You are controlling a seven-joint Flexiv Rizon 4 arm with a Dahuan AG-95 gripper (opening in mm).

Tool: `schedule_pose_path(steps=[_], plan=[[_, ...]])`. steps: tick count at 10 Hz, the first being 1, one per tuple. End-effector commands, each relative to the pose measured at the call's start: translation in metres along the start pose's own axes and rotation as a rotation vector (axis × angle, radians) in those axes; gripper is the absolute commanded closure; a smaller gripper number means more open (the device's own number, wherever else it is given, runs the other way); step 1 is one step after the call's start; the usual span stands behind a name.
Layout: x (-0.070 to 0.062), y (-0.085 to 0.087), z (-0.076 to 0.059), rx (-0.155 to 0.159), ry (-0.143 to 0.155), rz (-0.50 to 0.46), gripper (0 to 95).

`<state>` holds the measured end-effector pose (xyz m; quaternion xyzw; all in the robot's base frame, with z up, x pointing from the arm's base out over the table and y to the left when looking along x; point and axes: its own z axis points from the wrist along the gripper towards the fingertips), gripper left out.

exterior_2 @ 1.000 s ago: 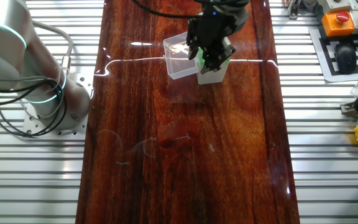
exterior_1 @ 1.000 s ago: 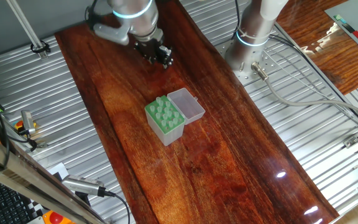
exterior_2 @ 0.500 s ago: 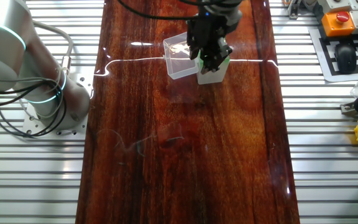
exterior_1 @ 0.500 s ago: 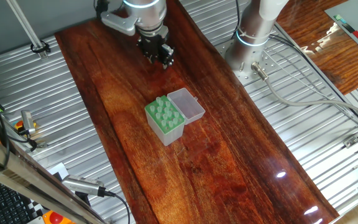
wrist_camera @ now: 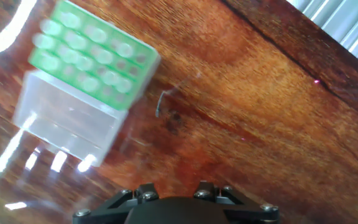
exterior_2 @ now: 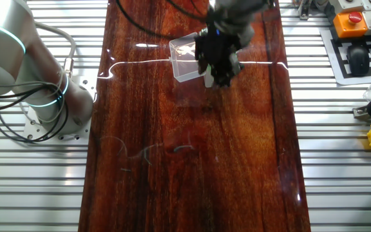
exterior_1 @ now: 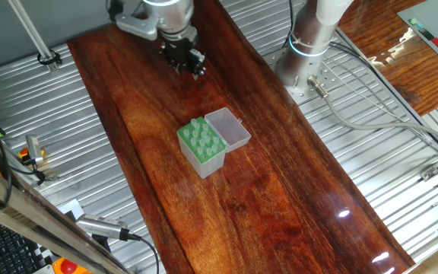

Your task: Insert a large pipette tip into the holder for large pipette tips

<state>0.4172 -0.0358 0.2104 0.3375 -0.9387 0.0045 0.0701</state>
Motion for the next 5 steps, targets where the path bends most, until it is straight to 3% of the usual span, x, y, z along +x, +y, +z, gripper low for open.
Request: schedule_pose_path(steps=[1, 4, 5], plan=[[0.0017, -0.0012, 0.0032, -0.024, -0.027, 0.007, 57.0], [0.0017, -0.0012, 0.0032, -0.013, -0.041, 0.070, 57.0], [0.0017, -0.0012, 0.0032, -0.003, -0.061, 0.110, 57.0]])
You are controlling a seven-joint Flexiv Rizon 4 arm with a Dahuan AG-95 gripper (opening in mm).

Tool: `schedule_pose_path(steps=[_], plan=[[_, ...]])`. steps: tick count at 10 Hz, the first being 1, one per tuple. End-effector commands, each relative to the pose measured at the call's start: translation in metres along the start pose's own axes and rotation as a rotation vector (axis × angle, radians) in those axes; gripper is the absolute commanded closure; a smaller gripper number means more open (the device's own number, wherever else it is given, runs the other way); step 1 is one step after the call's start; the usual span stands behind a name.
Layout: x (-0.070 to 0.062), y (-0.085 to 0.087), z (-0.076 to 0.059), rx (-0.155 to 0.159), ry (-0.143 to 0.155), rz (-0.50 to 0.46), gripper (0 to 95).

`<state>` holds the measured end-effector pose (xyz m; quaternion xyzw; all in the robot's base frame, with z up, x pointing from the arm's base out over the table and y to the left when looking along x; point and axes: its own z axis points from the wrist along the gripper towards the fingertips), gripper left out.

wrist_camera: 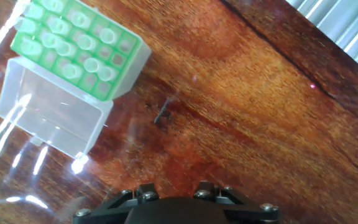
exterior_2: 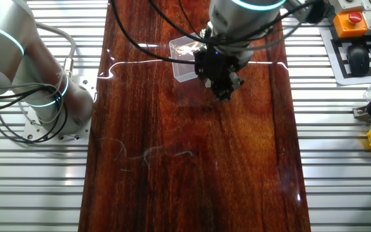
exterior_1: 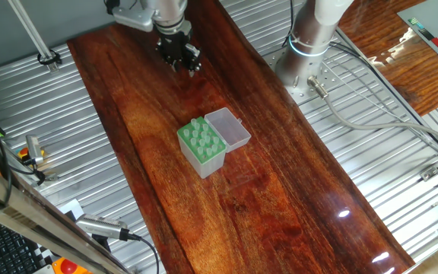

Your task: Insert a large pipette tip into the holder for large pipette tips

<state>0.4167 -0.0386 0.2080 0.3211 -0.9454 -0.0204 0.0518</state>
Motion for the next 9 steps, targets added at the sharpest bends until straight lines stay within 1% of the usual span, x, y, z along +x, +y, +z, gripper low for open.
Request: schedule_pose_path(steps=[1, 2, 3, 4, 5, 6, 7, 8, 9], plan=[[0.000, 0.001, 0.001, 0.042, -0.017, 0.098, 57.0], [0.000, 0.001, 0.001, 0.043, -0.024, 0.093, 57.0], [0.005, -0.005, 0.000, 0.045, -0.022, 0.086, 57.0], [0.012, -0.017, 0.001, 0.038, -0.026, 0.079, 76.0], [0.018, -0.030, 0.001, 0.034, -0.030, 0.053, 76.0], [0.027, -0.047, 0.001, 0.021, -0.039, 0.019, 76.0], [0.033, -0.057, 0.002, 0.022, -0.038, 0.003, 76.0], [0.036, -0.059, 0.003, 0.022, -0.038, 0.001, 76.0], [0.036, -0.059, 0.003, 0.023, -0.038, 0.000, 57.0]])
